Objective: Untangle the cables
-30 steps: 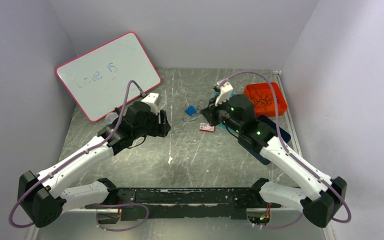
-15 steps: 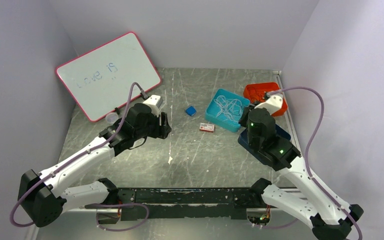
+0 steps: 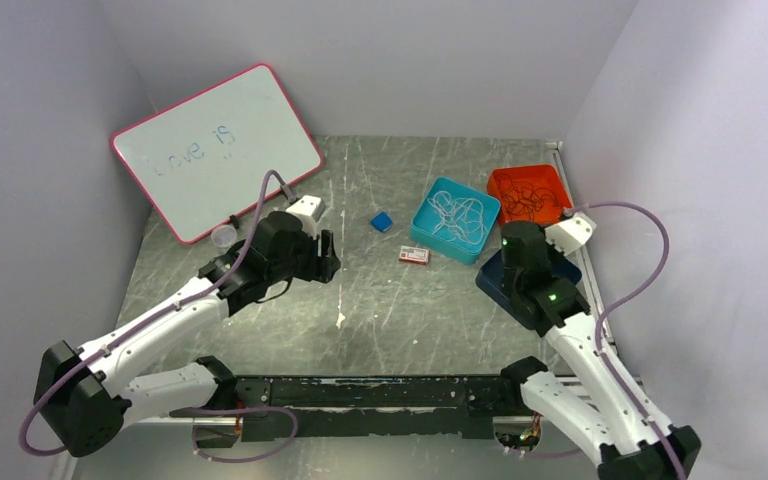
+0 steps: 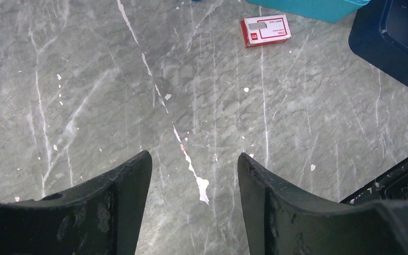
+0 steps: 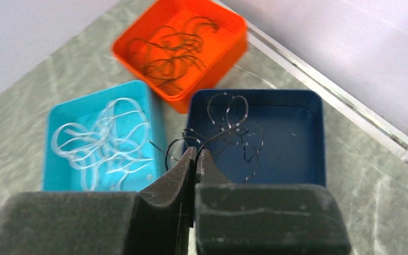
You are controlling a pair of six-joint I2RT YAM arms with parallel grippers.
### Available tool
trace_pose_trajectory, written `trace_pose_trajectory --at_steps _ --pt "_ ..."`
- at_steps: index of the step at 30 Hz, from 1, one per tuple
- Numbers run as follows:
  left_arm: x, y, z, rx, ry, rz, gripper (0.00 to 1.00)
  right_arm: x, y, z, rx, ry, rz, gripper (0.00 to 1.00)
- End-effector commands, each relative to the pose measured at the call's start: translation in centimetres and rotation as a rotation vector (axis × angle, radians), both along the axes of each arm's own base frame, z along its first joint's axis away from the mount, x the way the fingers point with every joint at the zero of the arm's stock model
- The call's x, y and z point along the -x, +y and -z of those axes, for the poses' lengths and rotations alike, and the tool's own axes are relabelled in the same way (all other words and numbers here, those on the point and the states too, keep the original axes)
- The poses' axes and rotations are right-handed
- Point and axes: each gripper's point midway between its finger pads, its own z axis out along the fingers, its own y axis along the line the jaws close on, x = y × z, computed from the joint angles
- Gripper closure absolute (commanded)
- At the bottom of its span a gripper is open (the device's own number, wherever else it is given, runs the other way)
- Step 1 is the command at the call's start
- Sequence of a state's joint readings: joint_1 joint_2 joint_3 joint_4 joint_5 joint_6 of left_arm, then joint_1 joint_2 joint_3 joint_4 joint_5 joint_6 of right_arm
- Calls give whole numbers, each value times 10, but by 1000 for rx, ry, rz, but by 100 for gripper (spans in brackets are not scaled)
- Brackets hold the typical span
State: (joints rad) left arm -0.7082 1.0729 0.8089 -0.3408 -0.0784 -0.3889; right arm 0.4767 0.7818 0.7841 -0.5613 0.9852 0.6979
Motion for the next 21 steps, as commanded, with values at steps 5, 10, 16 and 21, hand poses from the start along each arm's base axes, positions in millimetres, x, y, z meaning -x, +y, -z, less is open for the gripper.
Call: trace_pose_trajectory --at_steps 5,10,16,21 --pt "0 3 -10 13 -33 -1 34 -17 -32 53 -137 41 64 100" --pt "1 3 -9 13 -30 2 34 -27 -33 74 -162 72 66 97" --pt "2 3 -7 13 -24 7 34 -27 -31 88 -170 119 54 68" --pt "3 2 -7 19 -23 11 34 -16 -36 87 -165 112 76 54"
